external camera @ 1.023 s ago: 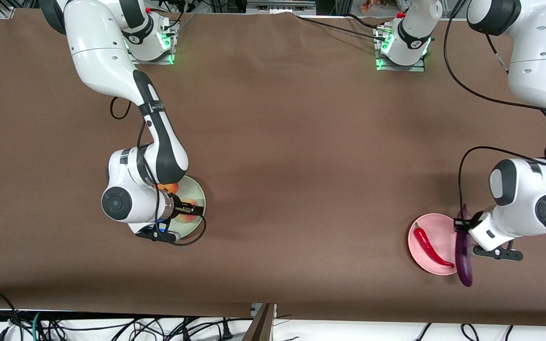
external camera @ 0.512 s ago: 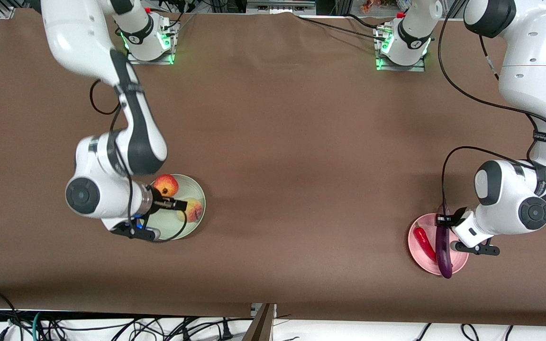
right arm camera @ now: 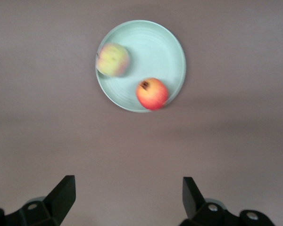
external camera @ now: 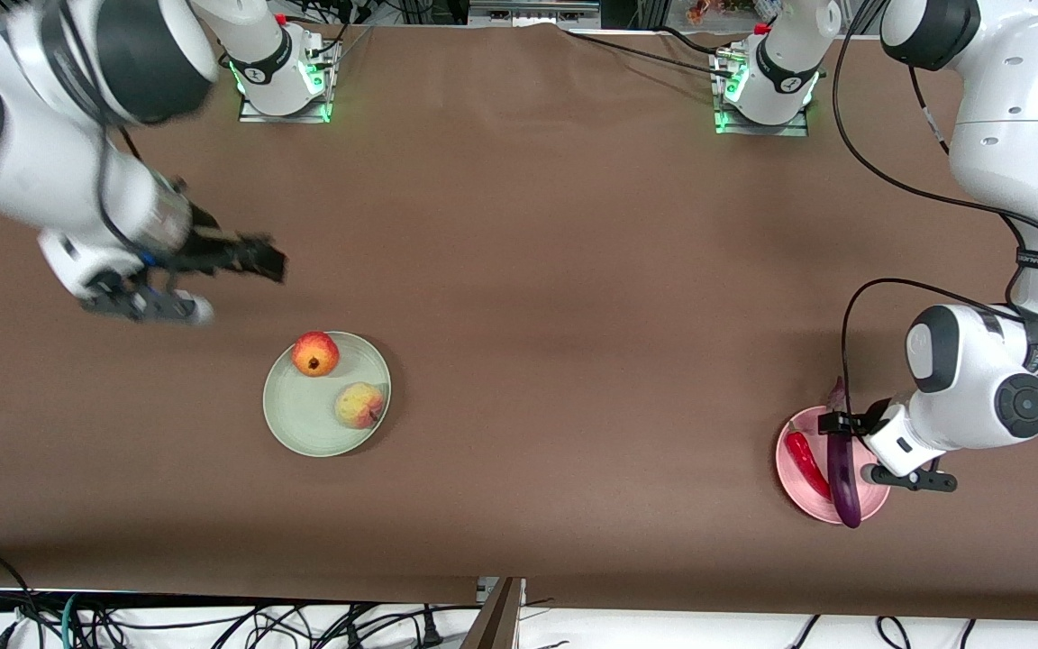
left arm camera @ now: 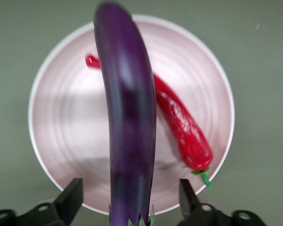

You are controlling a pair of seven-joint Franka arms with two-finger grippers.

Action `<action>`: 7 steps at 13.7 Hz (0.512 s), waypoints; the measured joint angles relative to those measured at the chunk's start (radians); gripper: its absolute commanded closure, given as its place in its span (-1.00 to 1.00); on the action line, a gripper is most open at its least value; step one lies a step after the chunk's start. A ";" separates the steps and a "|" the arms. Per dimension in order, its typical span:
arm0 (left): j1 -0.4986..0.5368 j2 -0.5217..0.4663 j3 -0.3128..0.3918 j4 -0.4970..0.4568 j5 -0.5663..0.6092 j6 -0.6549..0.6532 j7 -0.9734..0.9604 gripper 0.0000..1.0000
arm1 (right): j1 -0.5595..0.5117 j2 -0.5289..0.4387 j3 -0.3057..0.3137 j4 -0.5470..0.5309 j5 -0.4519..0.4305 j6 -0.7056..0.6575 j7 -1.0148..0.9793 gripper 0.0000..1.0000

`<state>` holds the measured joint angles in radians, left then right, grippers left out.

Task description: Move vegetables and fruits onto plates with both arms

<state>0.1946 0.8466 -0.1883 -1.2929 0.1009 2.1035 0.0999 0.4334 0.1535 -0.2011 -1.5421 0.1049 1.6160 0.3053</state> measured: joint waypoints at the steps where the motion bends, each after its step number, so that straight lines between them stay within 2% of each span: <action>1: -0.001 -0.004 0.000 0.022 0.000 0.000 0.000 -1.00 | 0.000 -0.054 0.000 -0.044 -0.023 0.000 -0.027 -1.00; 3: 0.002 -0.019 0.004 0.059 0.000 -0.013 0.002 -1.00 | 0.000 -0.100 -0.012 -0.070 -0.040 -0.003 -0.093 -1.00; 7: 0.003 -0.070 0.004 0.168 0.000 -0.119 0.002 -1.00 | -0.001 -0.102 -0.049 -0.060 -0.040 -0.020 -0.157 -1.00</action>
<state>0.1976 0.7764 -0.1843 -1.1249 0.1009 1.9847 0.1023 0.4323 0.0518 -0.2504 -1.6024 0.0646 1.5956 0.1488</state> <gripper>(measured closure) 0.000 0.000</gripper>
